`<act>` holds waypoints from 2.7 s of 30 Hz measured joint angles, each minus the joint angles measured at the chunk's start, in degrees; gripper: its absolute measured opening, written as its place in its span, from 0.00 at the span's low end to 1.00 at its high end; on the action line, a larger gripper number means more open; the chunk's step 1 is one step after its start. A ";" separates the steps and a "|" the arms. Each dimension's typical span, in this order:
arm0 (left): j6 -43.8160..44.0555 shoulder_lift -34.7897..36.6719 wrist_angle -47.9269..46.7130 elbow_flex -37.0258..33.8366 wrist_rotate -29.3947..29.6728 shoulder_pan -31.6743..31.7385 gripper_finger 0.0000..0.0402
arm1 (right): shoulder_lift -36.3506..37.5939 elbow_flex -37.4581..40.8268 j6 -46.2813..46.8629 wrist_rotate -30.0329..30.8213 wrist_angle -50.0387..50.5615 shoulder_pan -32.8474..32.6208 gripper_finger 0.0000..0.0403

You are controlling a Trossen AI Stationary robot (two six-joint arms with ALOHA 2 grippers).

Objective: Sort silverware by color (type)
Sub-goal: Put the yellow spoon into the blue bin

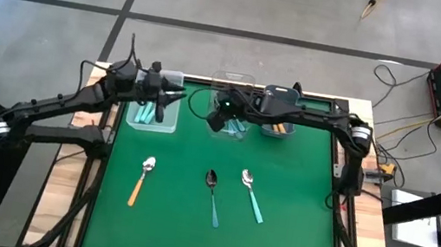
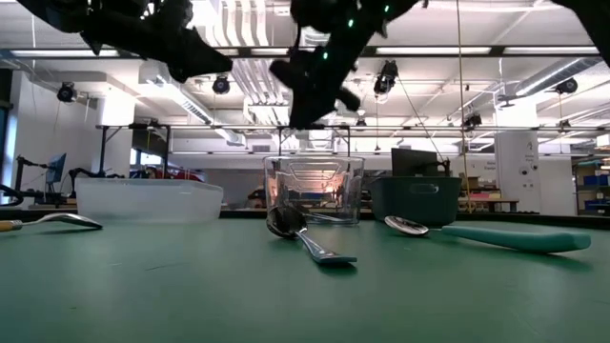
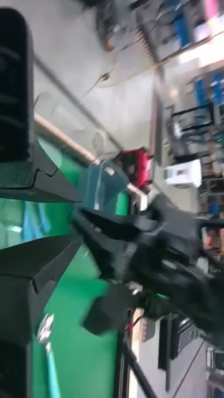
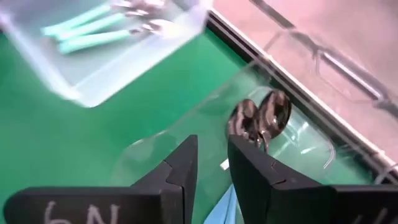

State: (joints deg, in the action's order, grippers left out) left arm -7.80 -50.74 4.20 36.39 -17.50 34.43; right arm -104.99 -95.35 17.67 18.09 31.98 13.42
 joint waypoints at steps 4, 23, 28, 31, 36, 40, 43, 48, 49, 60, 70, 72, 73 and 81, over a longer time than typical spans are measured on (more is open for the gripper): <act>3.60 0.00 -3.18 0.12 0.01 -1.87 0.19 | 3.23 0.00 -3.08 -0.02 1.51 -2.28 0.19; 35.51 -0.68 -22.14 0.38 11.25 -28.78 0.19 | 7.01 2.20 -10.32 0.00 1.67 -8.50 0.19; 48.95 -2.49 -30.62 0.34 17.12 -38.62 0.19 | 7.06 2.99 -11.05 0.00 1.69 -10.10 0.18; 55.95 -4.16 -33.48 0.32 18.77 -43.65 0.19 | 7.06 2.99 -11.30 0.00 1.67 -10.97 0.19; 66.24 -8.02 -37.84 0.30 20.02 -50.57 0.19 | 7.06 2.99 -11.43 -0.02 2.18 -12.32 0.20; 71.79 -11.61 -40.89 0.27 20.06 -55.07 0.19 | 7.06 2.99 -11.74 -0.02 3.11 -13.08 0.21; 75.91 -14.60 -44.58 0.25 20.77 -57.76 0.19 | 7.06 2.99 -12.04 -0.02 3.86 -13.34 0.20; 81.08 -18.85 -49.05 0.23 21.14 -59.61 0.19 | 7.08 2.99 -13.12 -0.02 3.94 -13.43 0.19; 81.74 -19.47 -49.46 0.23 21.20 -59.66 0.19 | 7.08 2.99 -13.30 -0.02 3.96 -13.43 0.18; 84.40 -26.50 -51.02 1.45 22.78 -59.64 0.21 | 7.08 2.99 -14.34 -0.04 4.25 -13.41 0.21; 83.85 -29.77 -53.23 3.75 24.41 -59.64 0.34 | 7.08 2.99 -14.71 -0.02 4.25 -13.41 0.21; 83.76 -30.35 -53.21 3.68 24.46 -59.64 0.36 | 7.08 2.99 -14.71 -0.02 4.29 -13.41 0.20; 83.70 -30.63 -53.19 3.66 24.46 -59.64 0.36 | 7.08 2.99 -14.71 -0.02 4.33 -13.41 0.20; 83.46 -33.50 -52.95 3.67 24.48 -59.64 0.38 | 7.08 2.99 -14.71 -0.02 4.66 -13.41 0.19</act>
State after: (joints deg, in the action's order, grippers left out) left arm 75.66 -84.24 -48.76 40.06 6.98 -25.21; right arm -97.90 -92.36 2.96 18.06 36.64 0.01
